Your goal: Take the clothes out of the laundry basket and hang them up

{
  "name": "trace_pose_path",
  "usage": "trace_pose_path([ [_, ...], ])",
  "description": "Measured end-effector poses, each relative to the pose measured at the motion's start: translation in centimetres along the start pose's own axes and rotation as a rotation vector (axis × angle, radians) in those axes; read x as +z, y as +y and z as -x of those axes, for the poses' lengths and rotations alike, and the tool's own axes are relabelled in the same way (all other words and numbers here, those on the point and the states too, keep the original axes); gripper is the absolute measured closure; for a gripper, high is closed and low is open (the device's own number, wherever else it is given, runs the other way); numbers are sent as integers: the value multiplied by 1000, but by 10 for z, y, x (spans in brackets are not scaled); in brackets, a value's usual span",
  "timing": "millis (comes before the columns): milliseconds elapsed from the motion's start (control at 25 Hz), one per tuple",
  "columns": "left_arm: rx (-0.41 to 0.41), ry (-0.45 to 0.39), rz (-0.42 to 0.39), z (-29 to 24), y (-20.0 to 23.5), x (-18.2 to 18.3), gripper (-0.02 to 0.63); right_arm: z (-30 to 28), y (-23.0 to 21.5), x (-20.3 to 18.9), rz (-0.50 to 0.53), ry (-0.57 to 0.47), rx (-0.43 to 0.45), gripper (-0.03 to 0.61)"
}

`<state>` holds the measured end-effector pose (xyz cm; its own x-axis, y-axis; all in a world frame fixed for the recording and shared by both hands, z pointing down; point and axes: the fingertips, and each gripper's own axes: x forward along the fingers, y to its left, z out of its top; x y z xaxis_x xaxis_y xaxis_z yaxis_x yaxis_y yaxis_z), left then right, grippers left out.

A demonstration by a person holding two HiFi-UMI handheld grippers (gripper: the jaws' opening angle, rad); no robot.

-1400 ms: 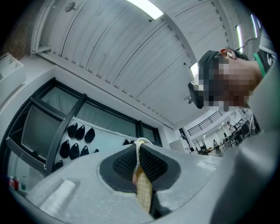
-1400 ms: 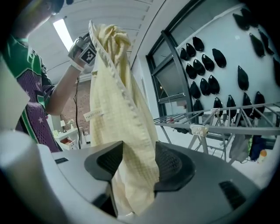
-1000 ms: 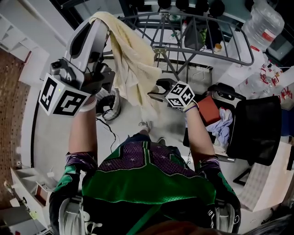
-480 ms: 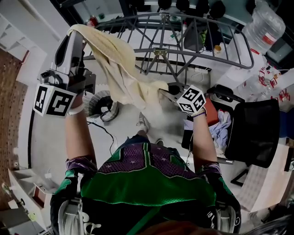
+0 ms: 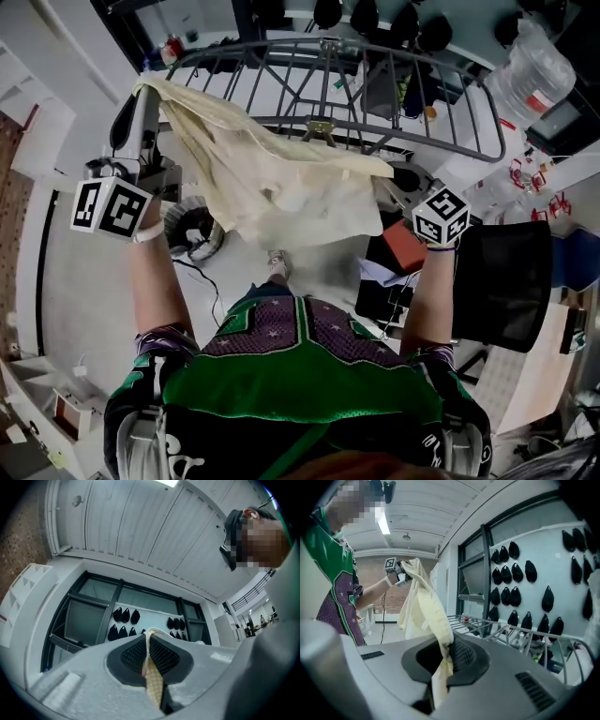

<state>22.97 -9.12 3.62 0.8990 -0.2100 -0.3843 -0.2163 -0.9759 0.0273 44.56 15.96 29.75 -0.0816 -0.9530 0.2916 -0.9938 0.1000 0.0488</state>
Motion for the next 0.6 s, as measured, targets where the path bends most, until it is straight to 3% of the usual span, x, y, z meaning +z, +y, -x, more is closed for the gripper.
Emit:
trace_pose_path([
  [240,68,40,58,-12,62,-36,589,-6,-39,72,-47,-143,-91,565],
  [600,133,93,108,-55,168,-96,589,-81,-91,156,-43,-182,-106,566],
])
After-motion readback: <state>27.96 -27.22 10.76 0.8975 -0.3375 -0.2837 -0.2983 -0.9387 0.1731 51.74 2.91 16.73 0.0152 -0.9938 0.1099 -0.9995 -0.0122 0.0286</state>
